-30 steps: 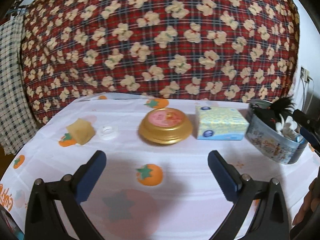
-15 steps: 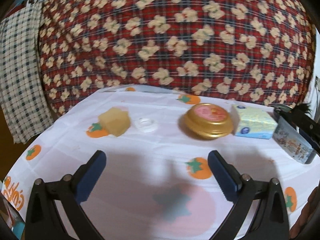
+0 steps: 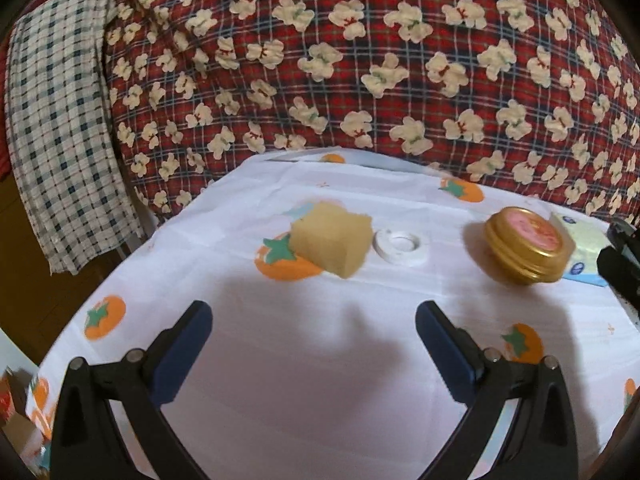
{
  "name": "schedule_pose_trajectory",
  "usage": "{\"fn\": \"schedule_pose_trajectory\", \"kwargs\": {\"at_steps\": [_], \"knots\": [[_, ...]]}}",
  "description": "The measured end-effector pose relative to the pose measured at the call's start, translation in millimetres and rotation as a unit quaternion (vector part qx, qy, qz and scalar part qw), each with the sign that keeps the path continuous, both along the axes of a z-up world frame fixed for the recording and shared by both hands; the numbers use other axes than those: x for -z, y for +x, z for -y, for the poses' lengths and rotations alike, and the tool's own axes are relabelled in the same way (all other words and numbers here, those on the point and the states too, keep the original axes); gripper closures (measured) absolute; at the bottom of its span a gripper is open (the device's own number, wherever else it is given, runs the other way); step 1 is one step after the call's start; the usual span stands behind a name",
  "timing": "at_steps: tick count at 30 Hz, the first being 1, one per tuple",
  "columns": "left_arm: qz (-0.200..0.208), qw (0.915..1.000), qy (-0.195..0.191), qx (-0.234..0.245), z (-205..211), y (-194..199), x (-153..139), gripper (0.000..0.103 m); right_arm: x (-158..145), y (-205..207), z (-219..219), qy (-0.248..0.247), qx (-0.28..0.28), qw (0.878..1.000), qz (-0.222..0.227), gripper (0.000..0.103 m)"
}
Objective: Organize soft objects
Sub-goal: 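Withdraw both tools from the tin toward the yellow sponge and white tape roll, then grasp the yellow sponge with the left tool while the right tool reaches the white tape roll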
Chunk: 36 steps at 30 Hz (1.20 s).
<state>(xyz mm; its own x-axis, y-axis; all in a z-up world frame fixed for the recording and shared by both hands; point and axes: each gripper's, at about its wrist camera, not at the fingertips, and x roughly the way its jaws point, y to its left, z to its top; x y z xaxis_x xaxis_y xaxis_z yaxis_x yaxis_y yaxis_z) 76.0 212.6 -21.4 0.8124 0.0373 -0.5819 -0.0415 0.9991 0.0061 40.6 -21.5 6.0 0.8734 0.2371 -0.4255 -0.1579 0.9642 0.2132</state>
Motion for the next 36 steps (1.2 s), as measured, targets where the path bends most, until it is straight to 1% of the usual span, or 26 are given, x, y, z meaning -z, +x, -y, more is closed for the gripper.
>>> {"fn": "schedule_pose_trajectory", "kwargs": {"at_steps": [8, 10, 12, 15, 19, 23, 25, 28, 29, 31, 34, 36], "knots": [[-0.015, 0.9997, 0.015, 0.015, -7.6, 47.9, -0.4, 0.0, 7.9, 28.5, -28.8, -0.008, -0.023, 1.0, -0.018, 0.021], [-0.019, 0.9995, 0.013, 0.019, -7.7, 60.0, 1.1, 0.0, 12.3, 34.9, -33.7, -0.011, -0.027, 0.999, -0.025, 0.021], [-0.028, 0.9991, 0.009, 0.03, -6.5, 72.9, 4.6, 0.0, 15.2, 38.0, -35.9, -0.012, -0.03, 0.999, -0.03, 0.021], [-0.038, 0.998, 0.012, 0.05, -1.5, 90.4, 10.0, 0.0, 19.1, 40.9, -37.9, -0.014, -0.034, 0.999, -0.036, 0.021], [-0.07, 0.9958, -0.005, 0.059, -0.9, 113.8, 22.2, 0.0, 21.7, 44.6, -40.0, -0.017, -0.037, 0.998, -0.041, 0.021], [-0.086, 0.9944, -0.014, 0.061, -1.3, 125.9, 29.3, 0.0, 25.3, 50.0, -42.6, -0.018, -0.043, 0.998, -0.05, 0.021], [-0.084, 0.9946, -0.014, 0.06, -1.7, 130.1, 28.5, 0.0, 26.1, 52.7, -43.7, -0.016, -0.046, 0.997, -0.054, 0.021], [-0.08, 0.9957, 0.009, 0.046, -4.6, 138.3, 28.0, 0.0, 26.1, 55.6, -46.6, -0.019, -0.048, 0.997, -0.055, 0.021], [-0.084, 0.9955, 0.01, 0.043, -6.5, 141.9, 29.3, 0.0, 26.3, 56.6, -47.7, -0.02, -0.049, 0.997, -0.057, 0.021], [-0.095, 0.9943, -0.003, 0.048, -9.6, 147.7, 32.0, 0.0, 27.8, 59.5, -50.7, -0.024, -0.051, 0.996, -0.063, 0.021], [-0.12, 0.9916, -0.002, 0.048, -9.0, 155.8, 39.0, 0.0, 30.3, 65.7, -53.8, -0.02, -0.056, 0.995, -0.074, 0.021], [-0.134, 0.9896, -0.008, 0.051, -10.2, 159.9, 43.4, 0.002, 31.6, 69.2, -56.0, -0.019, -0.058, 0.995, -0.079, 0.021]]}}
